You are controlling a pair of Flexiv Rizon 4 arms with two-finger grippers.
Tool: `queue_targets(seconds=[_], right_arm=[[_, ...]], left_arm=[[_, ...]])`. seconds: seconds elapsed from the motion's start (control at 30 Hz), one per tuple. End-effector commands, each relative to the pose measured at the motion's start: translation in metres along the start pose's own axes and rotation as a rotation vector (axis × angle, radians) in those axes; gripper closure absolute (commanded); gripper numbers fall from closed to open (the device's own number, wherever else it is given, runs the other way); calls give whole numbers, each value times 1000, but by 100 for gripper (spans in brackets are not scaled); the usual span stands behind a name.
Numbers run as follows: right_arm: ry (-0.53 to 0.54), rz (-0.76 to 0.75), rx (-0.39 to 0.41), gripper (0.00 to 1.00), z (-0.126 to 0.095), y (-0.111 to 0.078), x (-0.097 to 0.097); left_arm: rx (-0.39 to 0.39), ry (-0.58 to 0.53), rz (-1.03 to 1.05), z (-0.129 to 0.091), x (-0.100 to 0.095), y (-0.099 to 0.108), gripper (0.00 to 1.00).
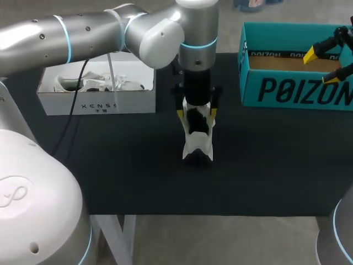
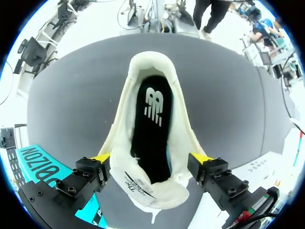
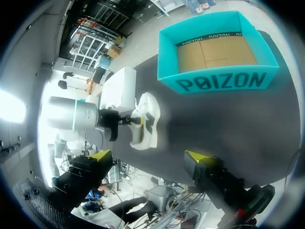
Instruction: Take the shoe out of the shoebox, open the shoe tongue, remove and reinsert the insole, then place the shoe into the shoebox
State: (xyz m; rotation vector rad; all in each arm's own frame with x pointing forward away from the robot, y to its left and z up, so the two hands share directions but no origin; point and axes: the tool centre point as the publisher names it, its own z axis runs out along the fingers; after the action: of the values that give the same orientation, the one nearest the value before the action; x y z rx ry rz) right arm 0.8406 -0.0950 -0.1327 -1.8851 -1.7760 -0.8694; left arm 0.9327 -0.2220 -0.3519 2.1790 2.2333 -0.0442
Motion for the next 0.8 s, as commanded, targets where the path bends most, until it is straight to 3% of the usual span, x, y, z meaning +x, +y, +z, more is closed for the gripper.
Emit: queue_targets(seconds=[0.03,0.47,0.77,0.8], right_arm=[[-2,2,-1,0,0,-1,0],[-2,2,-1,0,0,-1,0],[-2,2,-1,0,0,-1,0],[-2,2,-1,0,0,-1,0]], left_arm=[[-8,5,2,-6,1,5,0],[-33,23,-21,-13,4,29,0],[-85,-3,-97,-34,9,65,0],[-85,-10,-101,-35,9,67,32]])
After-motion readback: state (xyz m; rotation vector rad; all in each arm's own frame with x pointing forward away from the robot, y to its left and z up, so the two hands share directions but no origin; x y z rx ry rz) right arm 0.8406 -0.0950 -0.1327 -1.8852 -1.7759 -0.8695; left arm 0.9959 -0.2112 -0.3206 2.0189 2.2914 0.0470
